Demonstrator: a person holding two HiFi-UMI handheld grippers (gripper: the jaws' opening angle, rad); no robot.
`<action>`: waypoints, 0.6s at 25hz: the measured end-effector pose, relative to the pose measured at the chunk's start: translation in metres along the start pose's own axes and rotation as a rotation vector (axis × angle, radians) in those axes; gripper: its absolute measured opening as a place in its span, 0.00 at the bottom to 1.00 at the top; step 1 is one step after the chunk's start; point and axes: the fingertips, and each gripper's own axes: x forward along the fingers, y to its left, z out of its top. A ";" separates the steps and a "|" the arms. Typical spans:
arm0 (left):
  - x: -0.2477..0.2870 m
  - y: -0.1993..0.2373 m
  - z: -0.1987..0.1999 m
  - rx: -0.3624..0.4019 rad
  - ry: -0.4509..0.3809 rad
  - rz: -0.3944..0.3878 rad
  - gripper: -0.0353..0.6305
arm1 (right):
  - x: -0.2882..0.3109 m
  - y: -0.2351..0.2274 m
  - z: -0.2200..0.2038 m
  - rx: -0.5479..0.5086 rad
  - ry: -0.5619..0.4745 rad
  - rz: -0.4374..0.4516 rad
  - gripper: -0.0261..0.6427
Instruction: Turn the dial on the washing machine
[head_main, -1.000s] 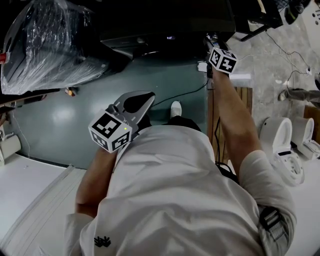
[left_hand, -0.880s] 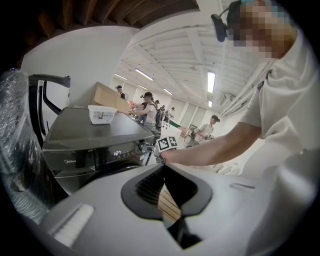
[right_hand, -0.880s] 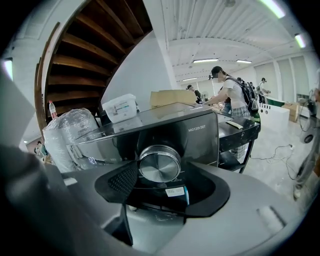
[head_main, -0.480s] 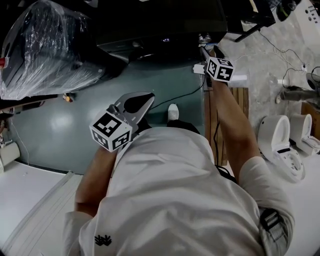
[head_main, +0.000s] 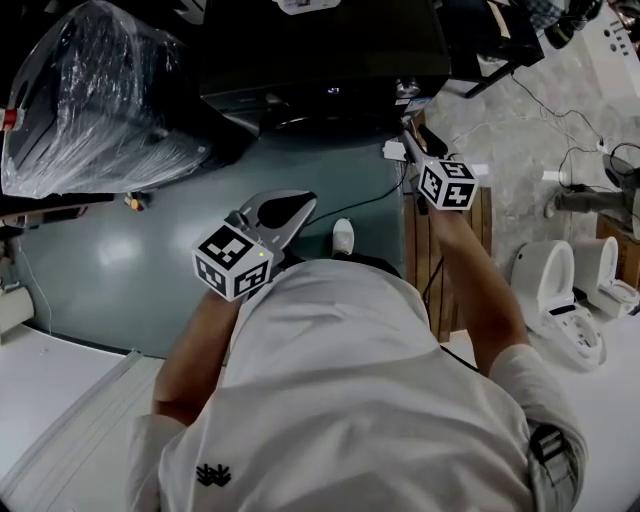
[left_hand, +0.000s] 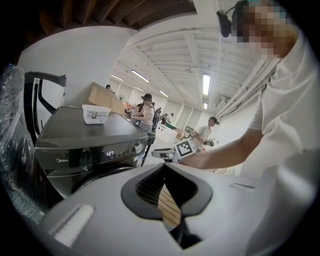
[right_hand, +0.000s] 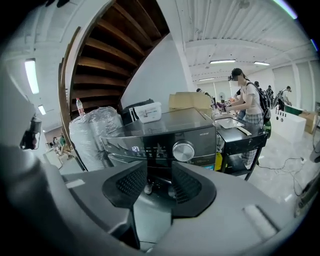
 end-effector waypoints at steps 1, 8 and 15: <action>0.000 -0.001 -0.001 -0.002 -0.001 -0.002 0.13 | -0.007 0.005 0.001 -0.006 0.000 0.010 0.25; 0.007 0.000 -0.010 -0.008 0.006 -0.004 0.13 | -0.053 0.042 -0.001 -0.073 0.036 0.083 0.07; 0.010 0.001 -0.009 -0.018 -0.008 0.005 0.13 | -0.088 0.076 0.003 -0.108 0.051 0.166 0.04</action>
